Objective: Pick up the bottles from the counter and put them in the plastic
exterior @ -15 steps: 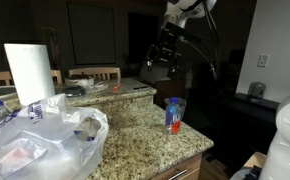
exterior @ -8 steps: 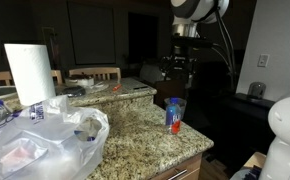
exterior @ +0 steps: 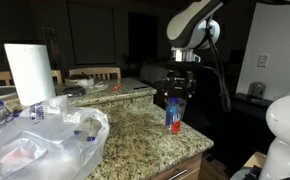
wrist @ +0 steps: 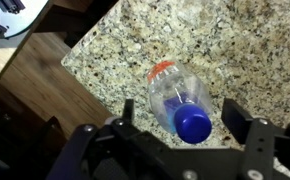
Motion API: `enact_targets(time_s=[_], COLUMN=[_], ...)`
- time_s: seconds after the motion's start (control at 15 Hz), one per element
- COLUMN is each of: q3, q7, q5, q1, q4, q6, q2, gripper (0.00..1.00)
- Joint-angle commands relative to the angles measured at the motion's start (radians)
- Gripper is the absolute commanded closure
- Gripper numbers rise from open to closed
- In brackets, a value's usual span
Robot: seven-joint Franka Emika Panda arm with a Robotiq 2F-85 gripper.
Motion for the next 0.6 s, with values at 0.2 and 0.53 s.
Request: enact_targets(time_s=[0.2,0.53], q3=[-0.028,-0.030], q7=[0.065,0.067], q5=[-0.012,-0.021], q1=[0.006,0.009], q4=[0.007,0.036], q6=[0.072,0.070], q2=[0.071,0.079], gripper=[0.61,0.90])
